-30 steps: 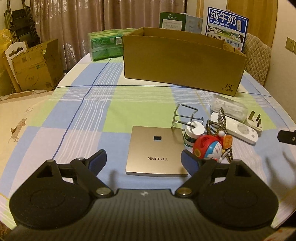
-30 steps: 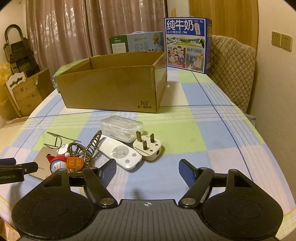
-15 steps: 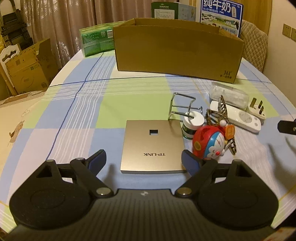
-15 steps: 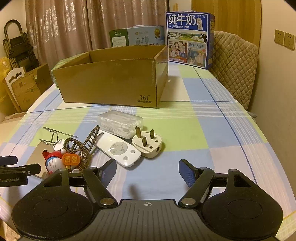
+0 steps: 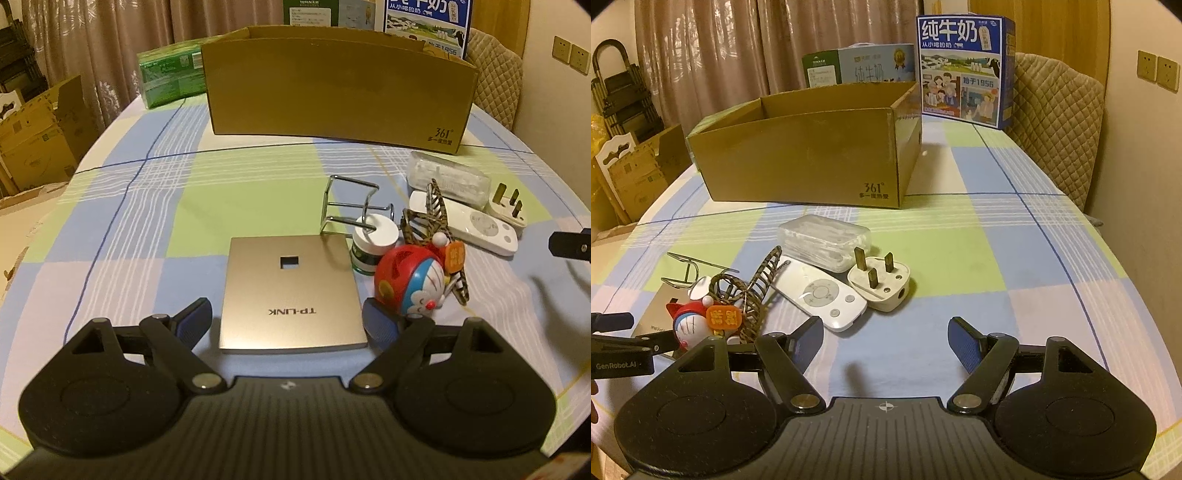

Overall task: Organize rigid objects
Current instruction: 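Move the left tool to the gold TP-LINK router while the right tool approaches the white plug, then grasp the TP-LINK router edge with the left tool while the right tool grasps the white plug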

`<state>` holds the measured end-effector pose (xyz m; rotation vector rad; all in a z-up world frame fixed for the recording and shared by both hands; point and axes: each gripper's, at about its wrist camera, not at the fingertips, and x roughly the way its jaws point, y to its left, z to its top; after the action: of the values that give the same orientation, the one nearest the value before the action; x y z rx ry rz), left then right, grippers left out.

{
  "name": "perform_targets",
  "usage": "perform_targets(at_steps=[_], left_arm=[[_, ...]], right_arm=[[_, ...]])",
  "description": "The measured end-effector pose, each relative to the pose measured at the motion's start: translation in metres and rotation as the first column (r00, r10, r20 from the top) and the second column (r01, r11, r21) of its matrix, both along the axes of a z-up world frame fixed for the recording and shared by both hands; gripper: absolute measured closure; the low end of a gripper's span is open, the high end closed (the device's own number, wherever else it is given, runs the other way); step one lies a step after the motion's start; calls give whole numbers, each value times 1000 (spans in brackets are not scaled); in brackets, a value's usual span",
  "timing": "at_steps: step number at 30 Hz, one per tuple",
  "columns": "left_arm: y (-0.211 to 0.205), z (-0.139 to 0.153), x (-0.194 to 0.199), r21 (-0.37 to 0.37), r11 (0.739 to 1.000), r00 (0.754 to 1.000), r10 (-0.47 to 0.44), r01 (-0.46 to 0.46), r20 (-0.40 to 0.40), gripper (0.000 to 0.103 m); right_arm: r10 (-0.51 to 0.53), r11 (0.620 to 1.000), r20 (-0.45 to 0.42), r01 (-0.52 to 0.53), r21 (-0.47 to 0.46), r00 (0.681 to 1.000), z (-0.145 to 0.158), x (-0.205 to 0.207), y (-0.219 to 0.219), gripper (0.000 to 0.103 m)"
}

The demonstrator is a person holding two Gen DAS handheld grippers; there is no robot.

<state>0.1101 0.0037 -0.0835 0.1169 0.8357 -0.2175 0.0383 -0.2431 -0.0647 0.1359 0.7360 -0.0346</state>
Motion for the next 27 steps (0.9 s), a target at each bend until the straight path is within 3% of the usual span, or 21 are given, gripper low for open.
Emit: perform_targets(at_steps=[16, 27], left_arm=[[0, -5, 15, 1, 1000, 999, -20, 20, -44, 19], [11, 1, 13, 17, 1000, 1000, 17, -17, -17, 20]], right_arm=[[26, 1000, -27, -26, -2, 999, -6, 9, 3, 31], [56, 998, -27, -57, -17, 998, -6, 16, 8, 31]])
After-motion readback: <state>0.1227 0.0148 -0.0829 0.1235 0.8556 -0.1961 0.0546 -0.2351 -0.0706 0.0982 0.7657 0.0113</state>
